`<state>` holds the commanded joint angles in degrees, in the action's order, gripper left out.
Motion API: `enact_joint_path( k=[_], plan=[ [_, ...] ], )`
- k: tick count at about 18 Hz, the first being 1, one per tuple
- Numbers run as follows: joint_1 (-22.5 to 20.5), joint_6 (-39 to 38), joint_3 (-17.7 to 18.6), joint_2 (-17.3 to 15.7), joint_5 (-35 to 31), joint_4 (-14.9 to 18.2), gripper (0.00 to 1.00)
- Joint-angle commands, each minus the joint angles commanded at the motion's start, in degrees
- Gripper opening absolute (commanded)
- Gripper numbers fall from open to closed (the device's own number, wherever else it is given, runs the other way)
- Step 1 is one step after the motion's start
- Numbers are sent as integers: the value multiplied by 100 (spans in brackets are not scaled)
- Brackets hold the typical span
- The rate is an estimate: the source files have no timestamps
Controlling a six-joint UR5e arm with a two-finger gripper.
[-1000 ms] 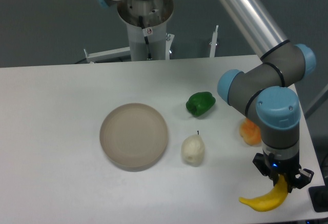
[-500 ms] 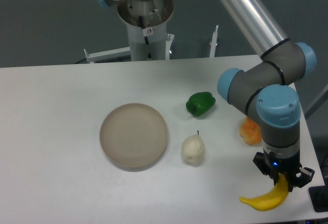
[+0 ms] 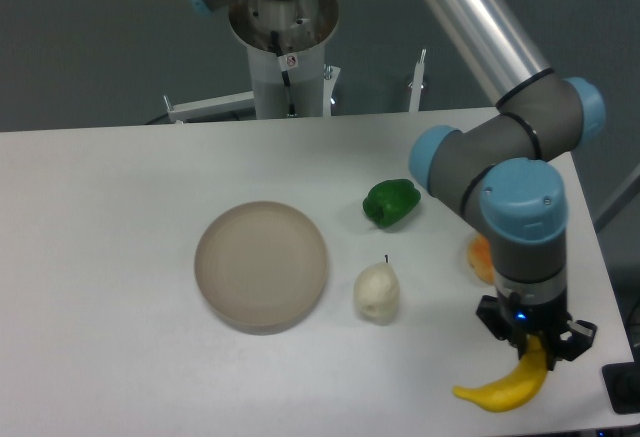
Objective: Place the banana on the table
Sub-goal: 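Carry the held yellow banana with the gripper toward the pear, then lower the banana in the gripper onto the table beside the pear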
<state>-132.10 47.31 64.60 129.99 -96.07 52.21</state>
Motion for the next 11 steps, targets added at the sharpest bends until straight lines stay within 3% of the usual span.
enact_joint_path(
  k=[7,8,11],
  plan=[
    [-61,-1161,263,9,0,17,36],
    [-226,-1380,586,9,-9,26,36],
    [-394,-1418,922,-35,-9,35,36]
  ],
)
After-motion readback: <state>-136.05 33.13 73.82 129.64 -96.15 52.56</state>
